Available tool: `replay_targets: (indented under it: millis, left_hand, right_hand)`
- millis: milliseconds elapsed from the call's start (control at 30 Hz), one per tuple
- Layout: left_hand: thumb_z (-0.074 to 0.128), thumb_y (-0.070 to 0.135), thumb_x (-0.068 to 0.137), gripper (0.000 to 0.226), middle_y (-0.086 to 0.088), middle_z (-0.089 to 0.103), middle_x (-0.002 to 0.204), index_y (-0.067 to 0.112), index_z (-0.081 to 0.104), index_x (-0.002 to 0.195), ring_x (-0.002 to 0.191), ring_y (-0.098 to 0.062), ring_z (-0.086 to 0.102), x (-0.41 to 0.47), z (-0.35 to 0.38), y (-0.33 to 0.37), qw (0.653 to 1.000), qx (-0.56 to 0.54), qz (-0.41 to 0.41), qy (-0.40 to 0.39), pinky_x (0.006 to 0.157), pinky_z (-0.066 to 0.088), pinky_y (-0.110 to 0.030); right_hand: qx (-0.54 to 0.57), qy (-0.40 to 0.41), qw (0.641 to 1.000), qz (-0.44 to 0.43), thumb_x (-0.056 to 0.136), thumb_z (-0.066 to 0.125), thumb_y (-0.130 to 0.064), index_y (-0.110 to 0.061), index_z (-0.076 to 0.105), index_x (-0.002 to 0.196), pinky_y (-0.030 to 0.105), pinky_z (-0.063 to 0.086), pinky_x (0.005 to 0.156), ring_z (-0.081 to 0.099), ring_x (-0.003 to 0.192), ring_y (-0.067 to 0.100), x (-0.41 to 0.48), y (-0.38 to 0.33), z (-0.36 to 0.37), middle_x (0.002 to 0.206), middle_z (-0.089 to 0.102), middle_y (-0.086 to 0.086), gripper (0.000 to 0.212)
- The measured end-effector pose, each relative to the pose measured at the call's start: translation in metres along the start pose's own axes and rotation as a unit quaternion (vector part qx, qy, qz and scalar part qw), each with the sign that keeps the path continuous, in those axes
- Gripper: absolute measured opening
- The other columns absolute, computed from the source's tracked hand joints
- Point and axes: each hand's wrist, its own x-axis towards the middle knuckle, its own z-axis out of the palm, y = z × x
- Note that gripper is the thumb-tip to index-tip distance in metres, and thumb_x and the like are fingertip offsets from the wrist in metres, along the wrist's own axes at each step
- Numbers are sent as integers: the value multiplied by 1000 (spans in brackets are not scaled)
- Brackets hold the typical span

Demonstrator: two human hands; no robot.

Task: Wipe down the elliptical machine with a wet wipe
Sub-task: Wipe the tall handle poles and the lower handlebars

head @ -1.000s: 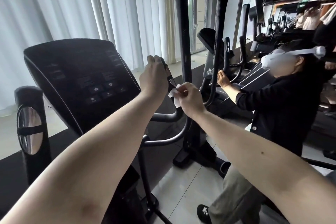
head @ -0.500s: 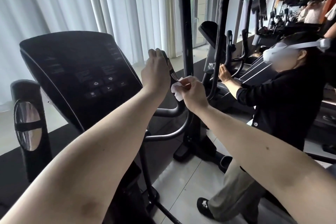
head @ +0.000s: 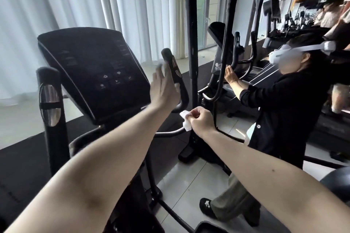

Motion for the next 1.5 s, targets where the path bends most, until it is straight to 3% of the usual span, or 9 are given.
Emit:
replay_targets:
  millis: [133, 333, 467, 700, 933, 1100, 1267, 1367, 1500]
  left_hand:
    - [55, 30, 99, 34, -5, 56, 132, 15, 62, 129, 125, -23, 50, -79, 29, -4, 992, -98, -35, -67, 99, 44, -36]
    - [56, 54, 96, 33, 13, 72, 103, 32, 69, 117, 94, -1, 66, -136, 57, -18, 945, -269, -101, -153, 82, 51, -22]
    - [67, 36, 96, 17, 12, 71, 85, 22, 73, 101, 76, 1, 63, -132, 58, -20, 930, -318, -121, -138, 72, 46, -18]
    - [67, 17, 92, 20, 6, 75, 88, 33, 73, 81, 83, -5, 69, -97, 83, -35, 924, -335, -107, -151, 78, 53, -23]
    - [65, 24, 87, 20, 10, 67, 104, 17, 76, 103, 93, 0, 64, -68, 93, -50, 915, -358, -90, -161, 87, 48, -16]
    - [56, 8, 90, 38, 3, 71, 117, 15, 69, 125, 110, -10, 64, -62, 99, -69, 925, -327, -156, -114, 100, 47, -21]
    - [58, 9, 89, 37, 0, 70, 120, 15, 70, 124, 115, -14, 63, -65, 110, -85, 928, -305, -164, -134, 106, 46, -28]
    - [58, 8, 90, 38, 0, 70, 121, 14, 69, 125, 115, -14, 63, -62, 113, -94, 928, -305, -166, -136, 105, 45, -25]
    - [56, 6, 91, 38, 0, 70, 121, 14, 69, 126, 113, -11, 64, -55, 114, -94, 926, -314, -168, -122, 104, 47, -24]
  right_hand:
    - [52, -30, 998, -25, 89, 69, -17, -14, 61, 81, 21, 53, 68, 67, 69, 10, -20, -10, -26, 70, 68, -5, 12]
    - [53, -96, 994, -25, 93, 71, -6, -2, 68, 93, 12, 52, 64, 69, 70, -1, -39, 0, -38, 81, 71, -1, 5]
    - [65, -70, 995, -16, 90, 78, -14, -3, 71, 90, 6, 47, 61, 63, 58, -5, -37, 6, -34, 76, 68, -2, 13]
    - [181, 26, 980, 78, 83, 76, -28, -14, 68, 94, 45, 63, 82, 77, 77, 26, -22, 5, -4, 83, 76, 9, 19]
    - [183, 155, 968, 75, 82, 81, -18, -18, 70, 81, 44, 62, 82, 74, 72, 20, 16, -11, 16, 73, 76, 2, 11]
    - [83, 146, 984, -56, 84, 83, -31, -23, 70, 80, 37, 60, 85, 73, 77, 15, 47, -18, 24, 83, 74, 4, 15]
    - [35, 95, 995, -9, 86, 80, -28, -26, 66, 67, 28, 57, 78, 66, 67, -5, 31, 29, 53, 64, 69, -10, 24]
    - [66, 108, 991, 36, 80, 84, -42, -24, 69, 79, 31, 59, 77, 70, 70, 2, 26, 43, 57, 80, 74, -4, 24]
    - [68, 170, 982, -50, 83, 74, -28, -38, 63, 88, 36, 60, 84, 71, 86, 14, 45, 21, 47, 103, 69, 6, 15]
